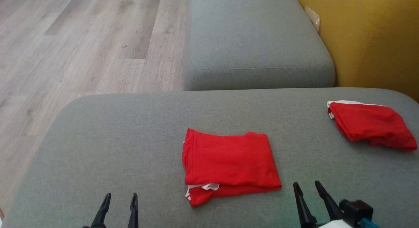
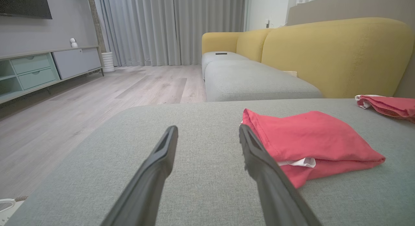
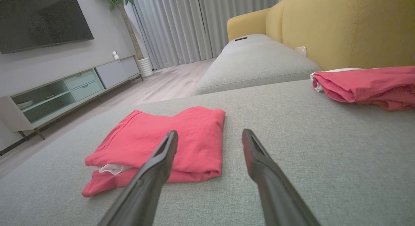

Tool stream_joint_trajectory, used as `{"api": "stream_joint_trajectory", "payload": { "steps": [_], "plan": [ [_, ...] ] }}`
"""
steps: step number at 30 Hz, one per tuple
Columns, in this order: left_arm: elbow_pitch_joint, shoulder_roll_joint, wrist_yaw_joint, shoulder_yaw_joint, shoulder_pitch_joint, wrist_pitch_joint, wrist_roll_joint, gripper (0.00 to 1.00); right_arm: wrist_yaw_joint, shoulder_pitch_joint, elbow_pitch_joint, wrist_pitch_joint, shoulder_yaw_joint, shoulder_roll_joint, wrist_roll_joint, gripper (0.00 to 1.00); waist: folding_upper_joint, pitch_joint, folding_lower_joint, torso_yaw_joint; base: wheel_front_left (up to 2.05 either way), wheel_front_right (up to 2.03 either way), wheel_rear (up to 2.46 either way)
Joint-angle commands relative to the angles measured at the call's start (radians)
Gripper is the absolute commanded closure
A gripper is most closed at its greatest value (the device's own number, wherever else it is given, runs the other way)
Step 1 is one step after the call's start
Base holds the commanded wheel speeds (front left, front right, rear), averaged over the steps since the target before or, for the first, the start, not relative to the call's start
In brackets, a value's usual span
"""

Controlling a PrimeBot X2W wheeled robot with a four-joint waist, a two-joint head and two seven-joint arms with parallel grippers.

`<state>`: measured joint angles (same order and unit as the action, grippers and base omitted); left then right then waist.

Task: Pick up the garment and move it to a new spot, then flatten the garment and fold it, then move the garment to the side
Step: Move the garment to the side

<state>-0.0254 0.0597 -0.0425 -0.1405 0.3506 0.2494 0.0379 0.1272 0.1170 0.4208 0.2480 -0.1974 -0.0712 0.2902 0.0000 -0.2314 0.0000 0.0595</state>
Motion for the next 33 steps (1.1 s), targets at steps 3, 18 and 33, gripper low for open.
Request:
{"api": "stream_joint_trajectory", "payload": {
  "steps": [3, 18, 33],
  "plan": [
    [0.027, -0.009, 0.005, 0.035, -0.042, 0.012, 0.003, 0.0, 0.003, -0.043, -0.027, 0.014, -0.022, -0.005, -0.002, 0.0, 0.0, 0.001, 0.0, 0.002, 0.0, 0.0, 0.0],
    [0.029, -0.009, 0.036, -0.016, -0.097, 0.012, -0.007, 0.0, 0.003, -0.179, 0.087, 0.002, -0.02, -0.016, 0.06, 0.0, 0.0, 0.117, 0.0, 0.074, 0.0, 0.0, 0.0],
    [0.025, -0.009, 0.049, -0.097, -0.181, 0.012, 0.002, 0.0, 0.003, -0.442, 0.297, -0.381, -0.052, -0.14, 0.467, 0.0, 0.0, 0.227, 0.0, 0.176, 0.0, 0.0, 0.0]
  ]
}}
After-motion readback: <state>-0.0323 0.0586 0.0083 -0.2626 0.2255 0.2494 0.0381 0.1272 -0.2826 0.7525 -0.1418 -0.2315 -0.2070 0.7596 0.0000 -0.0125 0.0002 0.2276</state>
